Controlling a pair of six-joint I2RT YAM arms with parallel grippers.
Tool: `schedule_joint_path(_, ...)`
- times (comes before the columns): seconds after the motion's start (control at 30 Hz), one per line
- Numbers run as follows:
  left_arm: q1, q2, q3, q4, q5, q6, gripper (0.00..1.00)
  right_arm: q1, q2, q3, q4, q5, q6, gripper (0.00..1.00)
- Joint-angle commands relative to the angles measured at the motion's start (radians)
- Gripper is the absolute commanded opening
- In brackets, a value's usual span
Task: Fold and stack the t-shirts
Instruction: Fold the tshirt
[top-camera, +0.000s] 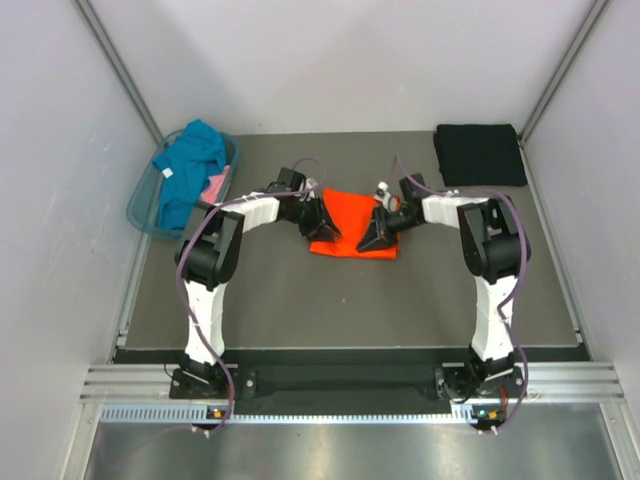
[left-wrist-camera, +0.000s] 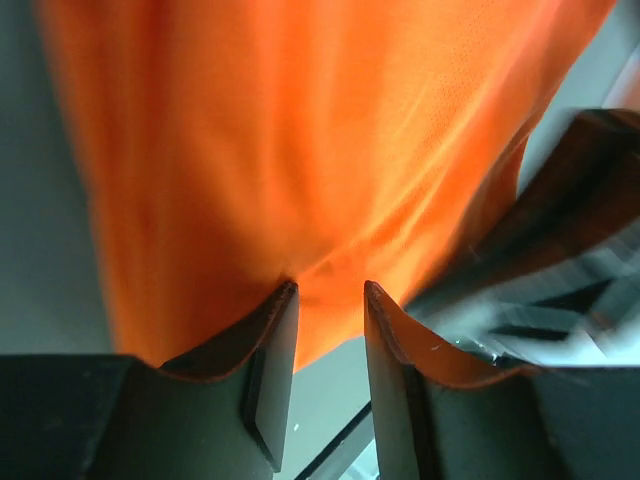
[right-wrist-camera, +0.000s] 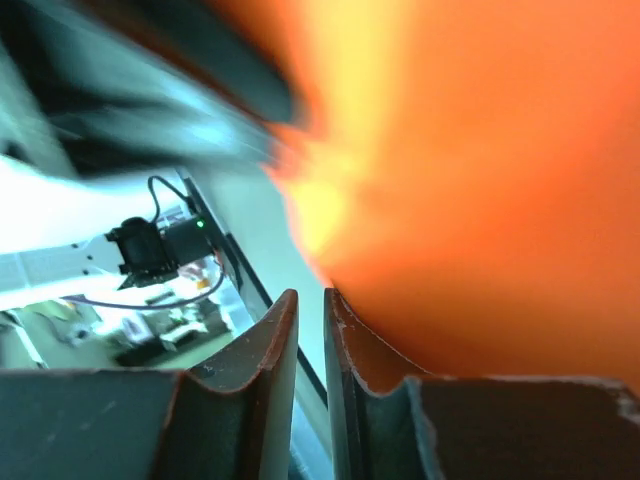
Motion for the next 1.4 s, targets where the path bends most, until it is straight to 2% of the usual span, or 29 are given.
schedule_joint_path(0.0,0.052,-0.031,-0.064,-0.045,-0.082,0.088,0.39,-0.08,-0.022,-0.13,0.051,-0.021,-0.033,0.17)
schedule_joint_path(0.13,0.068,-0.091,-0.105,-0.126,-0.118,0.174,0.39,-0.18,-0.119,-0.272,0.046,-0.005,-0.088,0.17)
schedule_joint_path(0.23,0.064,-0.156,-0.104,-0.151,-0.088,0.208,0.4,-0.225,-0.198,-0.343,0.028,-0.012,-0.104,0.17)
schedule_joint_path(0.37,0.054,-0.211,-0.058,-0.162,-0.036,0.194,0.4,-0.203,-0.266,-0.323,-0.005,-0.009,-0.098,0.17)
schedule_joint_path(0.47,0.054,-0.197,-0.033,-0.113,0.006,0.148,0.4,-0.162,-0.272,-0.255,-0.011,-0.015,-0.075,0.17)
schedule_joint_path(0.6,0.061,-0.119,0.034,-0.012,0.029,0.085,0.4,-0.139,-0.204,-0.142,0.049,-0.011,-0.015,0.17)
schedule_joint_path(0.67,0.064,-0.061,0.063,0.11,0.076,0.018,0.4,-0.14,-0.161,-0.122,0.183,-0.023,0.109,0.17)
schedule_joint_path(0.7,0.066,-0.036,0.072,0.249,0.084,-0.01,0.4,-0.145,-0.138,-0.096,0.312,-0.028,0.155,0.17)
schedule_joint_path(0.77,0.071,0.063,0.144,0.331,0.11,-0.08,0.4,-0.143,-0.049,-0.058,0.449,-0.058,0.312,0.17)
schedule_joint_path(0.8,0.074,0.1,0.18,0.349,0.118,-0.099,0.39,-0.148,-0.021,-0.024,0.56,-0.058,0.359,0.17)
schedule_joint_path(0.97,0.107,0.269,0.306,0.413,0.08,-0.169,0.39,-0.182,0.155,0.065,0.725,-0.047,0.565,0.17)
schedule_joint_path(1.07,0.137,0.335,0.353,0.415,0.075,-0.18,0.38,-0.219,0.235,0.117,0.721,-0.043,0.568,0.17)
schedule_joint_path(1.2,0.16,0.347,0.355,0.41,0.078,-0.156,0.38,-0.269,0.281,0.14,0.749,-0.049,0.573,0.18)
schedule_joint_path(1.3,0.158,0.317,0.333,0.375,0.087,-0.11,0.39,-0.298,0.263,0.182,0.669,-0.055,0.531,0.19)
schedule_joint_path(1.37,0.157,0.282,0.312,0.308,0.083,-0.061,0.39,-0.305,0.234,0.228,0.527,-0.037,0.449,0.22)
